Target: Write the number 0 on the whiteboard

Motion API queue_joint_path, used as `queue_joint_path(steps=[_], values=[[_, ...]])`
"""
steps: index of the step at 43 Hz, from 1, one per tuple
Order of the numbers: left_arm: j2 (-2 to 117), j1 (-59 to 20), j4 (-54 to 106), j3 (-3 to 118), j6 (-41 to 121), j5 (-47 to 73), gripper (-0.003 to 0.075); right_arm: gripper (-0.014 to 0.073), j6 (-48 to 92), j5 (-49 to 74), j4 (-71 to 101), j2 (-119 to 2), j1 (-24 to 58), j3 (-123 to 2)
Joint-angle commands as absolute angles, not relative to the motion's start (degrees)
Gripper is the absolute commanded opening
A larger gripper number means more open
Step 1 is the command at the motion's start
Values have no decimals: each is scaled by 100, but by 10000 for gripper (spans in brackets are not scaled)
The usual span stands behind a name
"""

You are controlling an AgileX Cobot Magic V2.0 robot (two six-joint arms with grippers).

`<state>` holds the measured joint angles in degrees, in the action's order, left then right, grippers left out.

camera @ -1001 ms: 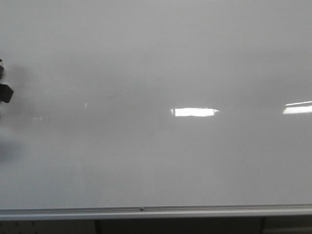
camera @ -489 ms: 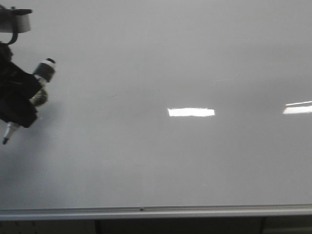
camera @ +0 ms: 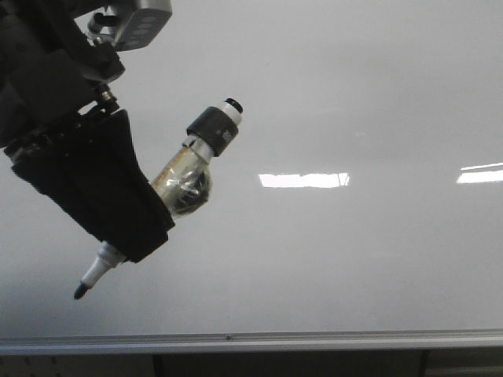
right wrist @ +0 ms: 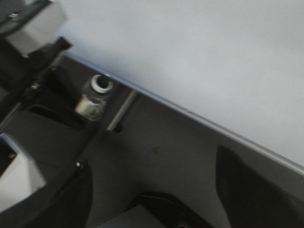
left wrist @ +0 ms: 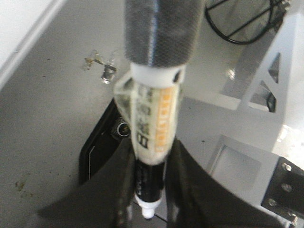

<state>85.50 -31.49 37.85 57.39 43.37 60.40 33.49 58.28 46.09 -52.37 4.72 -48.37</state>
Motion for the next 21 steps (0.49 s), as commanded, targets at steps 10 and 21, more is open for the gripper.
queue_joint_path(steps=[10, 21], values=[[8319, -3237, 5285, 5913, 5555, 7204, -19, 561, 4639, 7442, 6367, -6794, 537, -5697], [8319, -3237, 5295, 5913, 5555, 7204, -19, 561, 4773, 7161, 6387, -7541, 1420, -5982]])
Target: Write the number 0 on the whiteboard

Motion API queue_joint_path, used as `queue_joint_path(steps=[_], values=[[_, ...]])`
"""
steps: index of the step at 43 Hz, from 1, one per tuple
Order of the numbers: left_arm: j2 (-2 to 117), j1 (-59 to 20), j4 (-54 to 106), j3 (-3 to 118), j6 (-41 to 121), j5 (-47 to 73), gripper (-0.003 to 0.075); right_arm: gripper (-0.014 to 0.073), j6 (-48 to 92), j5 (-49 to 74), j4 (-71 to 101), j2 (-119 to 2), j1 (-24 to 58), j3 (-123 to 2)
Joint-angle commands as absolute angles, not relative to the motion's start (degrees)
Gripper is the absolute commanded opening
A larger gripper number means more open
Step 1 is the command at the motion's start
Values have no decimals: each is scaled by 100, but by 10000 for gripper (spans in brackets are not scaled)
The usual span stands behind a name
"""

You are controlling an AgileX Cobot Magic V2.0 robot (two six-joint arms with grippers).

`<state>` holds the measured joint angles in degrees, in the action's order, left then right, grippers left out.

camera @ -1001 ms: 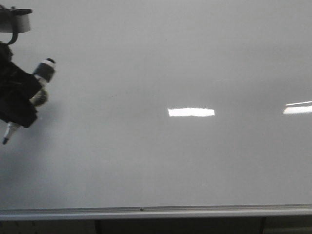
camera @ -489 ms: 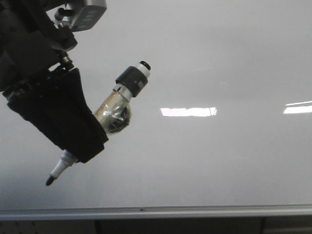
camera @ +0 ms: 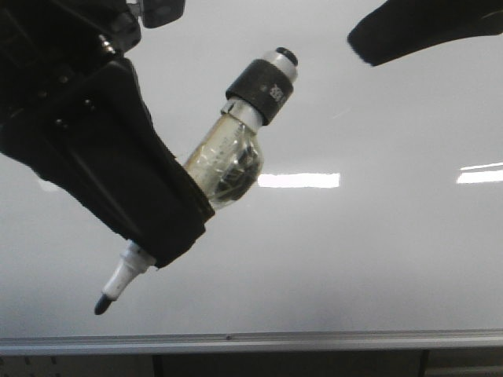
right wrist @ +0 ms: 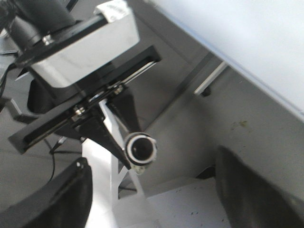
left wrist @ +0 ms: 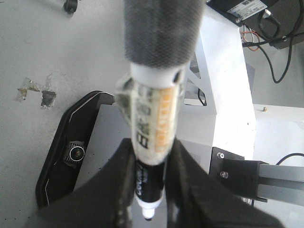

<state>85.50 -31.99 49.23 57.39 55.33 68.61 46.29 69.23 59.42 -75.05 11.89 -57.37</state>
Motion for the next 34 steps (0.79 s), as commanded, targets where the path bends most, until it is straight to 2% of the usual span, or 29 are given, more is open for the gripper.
queue_joint_path(steps=[1, 16, 20, 25, 34], values=[[8319, -3237, 5295, 5913, 5555, 7204, -19, 561, 4790, 7116, 6387, -7605, 1520, -6010], [8319, -3237, 5308, 5913, 5555, 7204, -19, 561, 4850, 6839, 6404, -8356, 2432, -6127], [8319, -3237, 5308, 5913, 5555, 7204, -19, 538, 4850, 6681, 6412, -8419, 2526, -6127], [8319, -3237, 5308, 5913, 5555, 7204, -19, 406, 4850, 6572, 6433, -8419, 2532, -6127], [8319, -3237, 5308, 5913, 5555, 7204, -19, 99, 4850, 6870, 6433, -8419, 2532, -6127]])
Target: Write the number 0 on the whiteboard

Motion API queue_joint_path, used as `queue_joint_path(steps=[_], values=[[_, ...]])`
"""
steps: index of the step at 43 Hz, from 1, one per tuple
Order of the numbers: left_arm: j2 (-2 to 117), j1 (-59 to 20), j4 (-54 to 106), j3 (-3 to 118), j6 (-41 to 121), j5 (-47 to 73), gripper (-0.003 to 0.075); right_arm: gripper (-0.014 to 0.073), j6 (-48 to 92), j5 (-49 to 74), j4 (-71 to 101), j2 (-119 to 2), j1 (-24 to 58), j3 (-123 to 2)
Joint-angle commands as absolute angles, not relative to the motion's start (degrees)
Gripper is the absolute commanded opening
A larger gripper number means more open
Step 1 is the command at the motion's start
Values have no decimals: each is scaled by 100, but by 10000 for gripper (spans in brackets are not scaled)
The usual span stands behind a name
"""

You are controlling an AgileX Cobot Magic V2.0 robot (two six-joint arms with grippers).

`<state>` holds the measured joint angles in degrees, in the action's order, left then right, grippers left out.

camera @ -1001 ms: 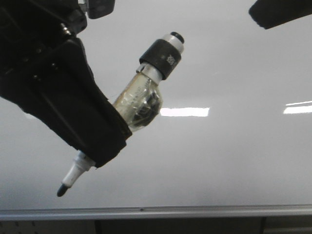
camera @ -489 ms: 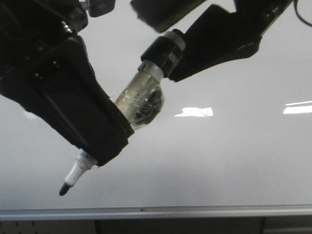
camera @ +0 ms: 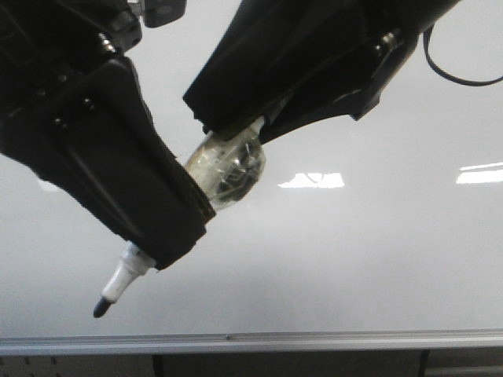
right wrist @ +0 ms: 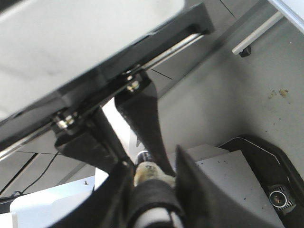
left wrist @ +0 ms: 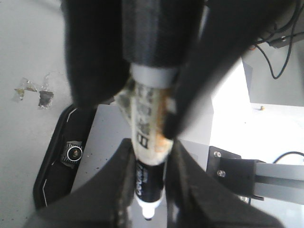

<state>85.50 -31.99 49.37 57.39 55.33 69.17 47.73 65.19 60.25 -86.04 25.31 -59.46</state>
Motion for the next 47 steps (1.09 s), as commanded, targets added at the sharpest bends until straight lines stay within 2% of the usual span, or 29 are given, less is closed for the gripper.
queue_joint_path(steps=[1, 6, 11, 15, 21, 27, 31, 37, 47], values=[[8319, -3237, 5308, 5913, 5555, 7204, -19, 61, 4850, 6919, 6433, -8419, 2532, -6127], [8319, -3237, 5308, 5913, 5651, 7204, -19, -74, 4945, 7156, 6428, -8419, 2521, -6127], [8319, -3237, 5333, 5913, 5747, 7204, -13, -69, 4957, 7222, 6428, -8419, 2521, -6127], [8319, -3237, 5372, 5913, 5779, 7204, 55, -69, 5016, 7222, 6428, -8419, 2521, -6132], [8319, -3237, 5401, 5913, 5779, 7177, 283, -69, 5114, 7268, 6428, -8406, 2521, -6132], [8319, -3237, 5401, 5913, 5779, 7140, 577, -69, 5109, 7305, 6406, -8351, 2521, -6114], [8319, -3237, 5401, 5913, 5779, 7140, 677, -69, 5109, 7310, 6311, -8205, 2521, -6032], [8319, -3237, 5401, 5913, 5779, 7140, 681, -67, 5041, 7305, 6163, -7870, 2504, -5761], [8319, -3237, 5401, 5913, 5779, 7140, 680, -67, 4233, 7075, 4957, -7139, 2410, -5327]])
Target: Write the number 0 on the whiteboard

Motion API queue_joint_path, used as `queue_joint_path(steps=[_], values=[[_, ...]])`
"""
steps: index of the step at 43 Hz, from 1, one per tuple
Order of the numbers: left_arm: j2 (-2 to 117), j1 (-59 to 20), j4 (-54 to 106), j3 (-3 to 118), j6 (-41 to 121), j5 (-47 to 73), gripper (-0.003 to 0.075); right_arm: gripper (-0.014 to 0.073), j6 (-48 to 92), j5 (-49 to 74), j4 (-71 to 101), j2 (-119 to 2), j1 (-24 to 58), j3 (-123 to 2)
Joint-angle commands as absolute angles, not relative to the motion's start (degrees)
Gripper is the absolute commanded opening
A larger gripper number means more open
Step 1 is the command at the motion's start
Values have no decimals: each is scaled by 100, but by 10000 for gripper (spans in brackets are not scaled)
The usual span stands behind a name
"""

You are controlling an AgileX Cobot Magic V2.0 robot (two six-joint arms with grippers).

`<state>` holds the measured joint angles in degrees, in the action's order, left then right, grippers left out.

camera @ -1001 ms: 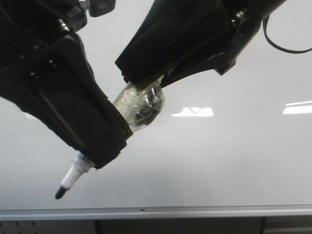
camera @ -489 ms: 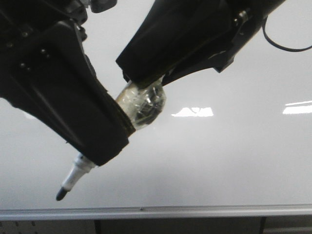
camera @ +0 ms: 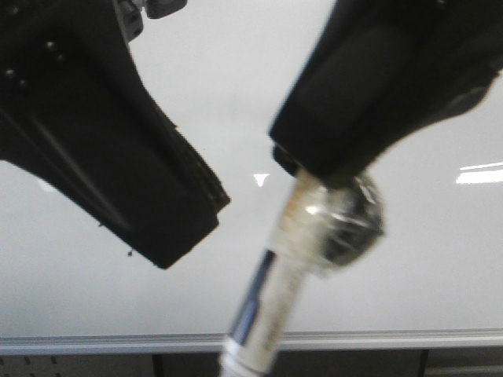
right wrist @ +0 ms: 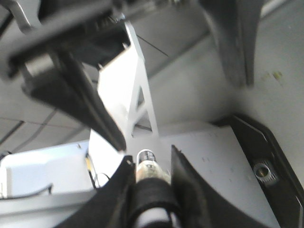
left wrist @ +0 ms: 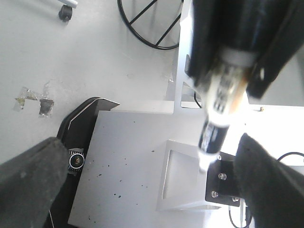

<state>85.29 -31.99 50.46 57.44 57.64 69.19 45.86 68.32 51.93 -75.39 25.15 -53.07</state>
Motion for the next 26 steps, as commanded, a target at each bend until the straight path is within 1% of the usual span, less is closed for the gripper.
queue_joint_path(steps=[1, 6, 11, 15, 18, 21, 26], values=[[8319, -3237, 5401, 5913, 5779, 7140, 680, -67, 4165, 7060, 4825, -7066, 2354, -5313], [8319, -3237, 5401, 5913, 5779, 7140, 680, -67, 3576, 6963, 4111, -6645, 1825, -5305], [8319, -3237, 5401, 5913, 5779, 7140, 678, -67, 3222, 6601, 3471, -6195, 1042, -5305], [8319, -3237, 5401, 5913, 5779, 7140, 639, -67, 3125, 6000, 3361, -5874, 590, -5305], [8319, -3237, 5401, 5913, 5779, 7152, 570, -67, 3130, 5431, 3361, -5709, 402, -5305], [8319, -3237, 5401, 5913, 5779, 7182, 480, -67, 3135, 4937, 3358, -5609, 372, -5305], [8319, -3237, 5401, 5913, 5779, 7196, 279, -67, 3183, 4231, 3353, -5586, 372, -5312]])
